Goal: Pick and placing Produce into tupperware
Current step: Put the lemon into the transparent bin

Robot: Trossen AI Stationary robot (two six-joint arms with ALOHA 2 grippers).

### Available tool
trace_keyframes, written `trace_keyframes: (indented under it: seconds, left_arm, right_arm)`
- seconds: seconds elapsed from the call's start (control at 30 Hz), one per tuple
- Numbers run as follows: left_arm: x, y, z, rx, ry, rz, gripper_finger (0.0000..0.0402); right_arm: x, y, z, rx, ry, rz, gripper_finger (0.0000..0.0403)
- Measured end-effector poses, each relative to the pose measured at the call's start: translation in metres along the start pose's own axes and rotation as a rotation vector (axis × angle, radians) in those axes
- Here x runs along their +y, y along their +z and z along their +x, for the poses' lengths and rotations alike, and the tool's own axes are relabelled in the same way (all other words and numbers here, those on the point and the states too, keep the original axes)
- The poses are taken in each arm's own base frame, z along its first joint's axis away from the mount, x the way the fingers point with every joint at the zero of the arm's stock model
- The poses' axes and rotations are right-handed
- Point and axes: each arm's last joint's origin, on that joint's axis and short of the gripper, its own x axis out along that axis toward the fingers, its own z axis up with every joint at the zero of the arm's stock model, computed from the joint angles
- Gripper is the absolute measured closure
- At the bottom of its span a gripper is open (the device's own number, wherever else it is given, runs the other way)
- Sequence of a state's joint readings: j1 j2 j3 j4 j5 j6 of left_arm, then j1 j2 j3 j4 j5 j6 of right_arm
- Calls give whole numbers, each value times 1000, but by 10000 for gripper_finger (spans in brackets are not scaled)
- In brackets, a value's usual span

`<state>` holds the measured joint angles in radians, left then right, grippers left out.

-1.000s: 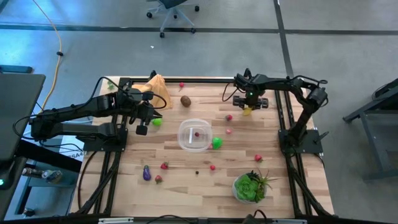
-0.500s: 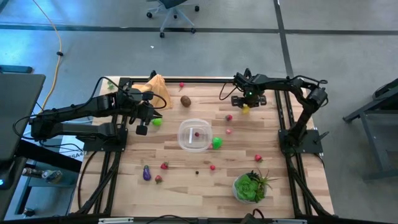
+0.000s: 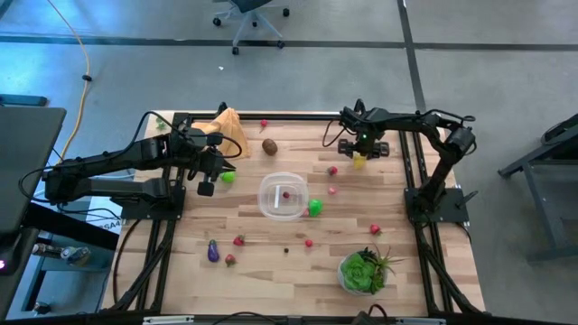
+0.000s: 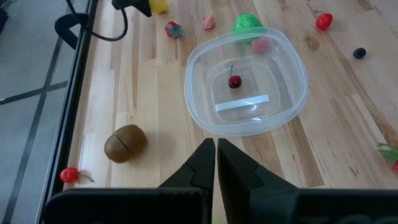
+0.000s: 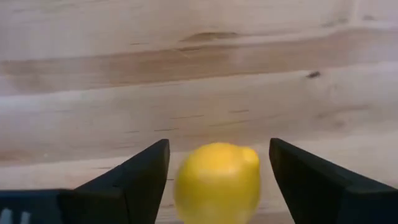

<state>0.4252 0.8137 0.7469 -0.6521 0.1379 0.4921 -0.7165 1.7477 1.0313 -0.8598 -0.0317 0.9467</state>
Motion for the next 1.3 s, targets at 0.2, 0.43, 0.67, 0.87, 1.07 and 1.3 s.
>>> trace_keyframes:
  seconds: [0.2,0.43,0.67,0.87,1.07,1.3]
  left_arm:
    - [0,0,0,0,0,0,392]
    - [0,0,0,0,0,0,392]
    - [0,0,0,0,0,0,392]
    - [0,0,0,0,0,0,392]
    - [0,0,0,0,0,0,392]
    - [0,0,0,0,0,0,392]
  right_arm:
    - [2,-9,0,23,-30,70,132]
    - [7,-26,0,46,-76,117,132]
    - [12,-33,1,55,-66,138,132]
    - [12,-28,1,13,-56,128,132]
    - [13,-26,1,6,-41,142,132]
    - [9,-20,1,-1,-40,175,132]
